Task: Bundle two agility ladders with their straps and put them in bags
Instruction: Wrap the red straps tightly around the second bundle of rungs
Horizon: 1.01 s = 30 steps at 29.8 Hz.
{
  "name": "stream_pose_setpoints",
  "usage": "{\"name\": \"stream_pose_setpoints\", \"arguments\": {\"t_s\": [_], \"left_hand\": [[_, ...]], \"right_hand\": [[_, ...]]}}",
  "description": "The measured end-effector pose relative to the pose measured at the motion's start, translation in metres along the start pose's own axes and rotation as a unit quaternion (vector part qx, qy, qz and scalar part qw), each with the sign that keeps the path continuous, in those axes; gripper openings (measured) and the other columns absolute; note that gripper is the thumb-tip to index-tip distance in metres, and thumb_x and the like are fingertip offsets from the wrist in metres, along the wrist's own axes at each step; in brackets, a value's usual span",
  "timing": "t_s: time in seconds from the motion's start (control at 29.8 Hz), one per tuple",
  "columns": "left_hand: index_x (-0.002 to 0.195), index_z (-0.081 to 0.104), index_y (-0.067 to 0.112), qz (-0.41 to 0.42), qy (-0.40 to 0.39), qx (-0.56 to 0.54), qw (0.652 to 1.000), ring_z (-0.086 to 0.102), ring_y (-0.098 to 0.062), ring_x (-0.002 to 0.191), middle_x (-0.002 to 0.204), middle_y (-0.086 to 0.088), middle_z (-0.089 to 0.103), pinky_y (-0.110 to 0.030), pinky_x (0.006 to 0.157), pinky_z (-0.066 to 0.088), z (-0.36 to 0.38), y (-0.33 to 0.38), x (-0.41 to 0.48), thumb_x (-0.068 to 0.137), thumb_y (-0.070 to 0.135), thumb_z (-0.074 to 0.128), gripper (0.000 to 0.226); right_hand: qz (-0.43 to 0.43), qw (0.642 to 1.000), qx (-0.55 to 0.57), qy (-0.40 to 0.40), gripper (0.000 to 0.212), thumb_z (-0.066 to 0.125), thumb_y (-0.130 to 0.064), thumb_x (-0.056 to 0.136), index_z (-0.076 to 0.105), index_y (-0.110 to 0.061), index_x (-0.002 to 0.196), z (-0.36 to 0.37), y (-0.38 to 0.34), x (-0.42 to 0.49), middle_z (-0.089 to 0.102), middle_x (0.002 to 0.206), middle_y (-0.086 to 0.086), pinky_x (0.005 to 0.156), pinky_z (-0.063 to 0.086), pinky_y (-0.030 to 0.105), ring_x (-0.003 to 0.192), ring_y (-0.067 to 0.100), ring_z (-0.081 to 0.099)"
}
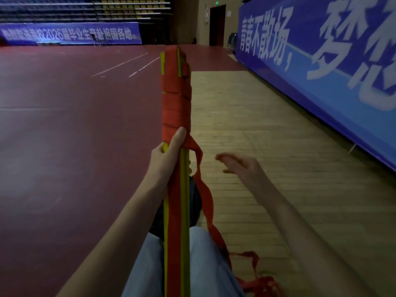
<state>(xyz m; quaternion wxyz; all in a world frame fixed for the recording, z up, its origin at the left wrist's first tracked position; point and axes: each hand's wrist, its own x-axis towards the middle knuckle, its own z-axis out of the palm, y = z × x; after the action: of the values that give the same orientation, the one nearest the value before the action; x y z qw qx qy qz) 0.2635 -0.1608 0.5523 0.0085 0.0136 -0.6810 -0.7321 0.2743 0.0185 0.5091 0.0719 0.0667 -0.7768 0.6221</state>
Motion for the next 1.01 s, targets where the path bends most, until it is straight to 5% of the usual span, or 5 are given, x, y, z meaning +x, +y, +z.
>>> {"name": "stream_pose_setpoints", "arguments": {"t_s": [0.24, 0.5, 0.74, 0.87, 1.01], "left_hand": [[0.080, 0.058, 0.008, 0.009, -0.006, 0.004, 1.000, 0.059, -0.008, 0.042, 0.058, -0.004, 0.059, -0.017, 0.040, 0.045, 0.000, -0.014, -0.009, 0.083, 0.044, 0.059, 0.036], [0.080, 0.058, 0.011, 0.001, -0.001, 0.001, 1.000, 0.059, -0.011, 0.044, 0.059, -0.003, 0.060, -0.024, 0.046, 0.048, -0.015, -0.016, -0.004, 0.081, 0.049, 0.059, 0.038], [0.079, 0.056, 0.013, 0.042, 0.008, 0.011, 0.999, 0.058, -0.011, 0.047, 0.064, -0.004, 0.057, -0.021, 0.045, 0.049, -0.016, 0.004, 0.006, 0.082, 0.050, 0.057, 0.037], [0.079, 0.055, 0.013, 0.060, 0.017, 0.017, 0.998, 0.057, -0.009, 0.044, 0.063, -0.004, 0.056, -0.020, 0.043, 0.048, -0.020, 0.007, 0.012, 0.082, 0.050, 0.056, 0.036], [0.077, 0.055, 0.014, 0.042, 0.032, 0.026, 0.998, 0.057, -0.014, 0.050, 0.062, -0.005, 0.056, -0.024, 0.046, 0.049, -0.024, -0.013, 0.016, 0.083, 0.049, 0.057, 0.036]], "right_hand": [[-0.089, 0.994, -0.056, -0.005, 0.013, 0.063, -0.021, 0.085, 0.064, -0.023, 0.073, 0.051, -0.024, -0.016, 0.065, 0.067, -0.012, 0.058, 0.046, 0.008, 0.061, -0.004, 0.062], [-0.013, 0.997, -0.066, -0.044, 0.026, 0.052, -0.008, 0.092, 0.064, -0.029, 0.085, 0.033, 0.003, -0.006, 0.068, 0.079, -0.004, 0.073, 0.055, 0.017, 0.074, 0.007, 0.067], [0.104, 0.966, -0.236, 0.026, 0.014, 0.057, -0.014, 0.089, 0.069, -0.014, 0.096, 0.013, 0.043, 0.007, 0.067, 0.084, -0.002, 0.065, 0.044, 0.017, 0.079, 0.009, 0.063], [0.213, 0.965, -0.152, 0.028, 0.018, 0.057, -0.021, 0.090, 0.066, -0.010, 0.101, 0.004, 0.063, 0.009, 0.067, 0.084, 0.000, 0.072, 0.049, 0.027, 0.084, 0.015, 0.063], [0.351, 0.924, 0.134, 0.070, 0.017, 0.049, -0.010, 0.093, 0.064, -0.008, 0.087, -0.006, 0.054, 0.012, 0.070, 0.066, 0.005, 0.063, 0.051, 0.036, 0.070, 0.017, 0.066]]}}
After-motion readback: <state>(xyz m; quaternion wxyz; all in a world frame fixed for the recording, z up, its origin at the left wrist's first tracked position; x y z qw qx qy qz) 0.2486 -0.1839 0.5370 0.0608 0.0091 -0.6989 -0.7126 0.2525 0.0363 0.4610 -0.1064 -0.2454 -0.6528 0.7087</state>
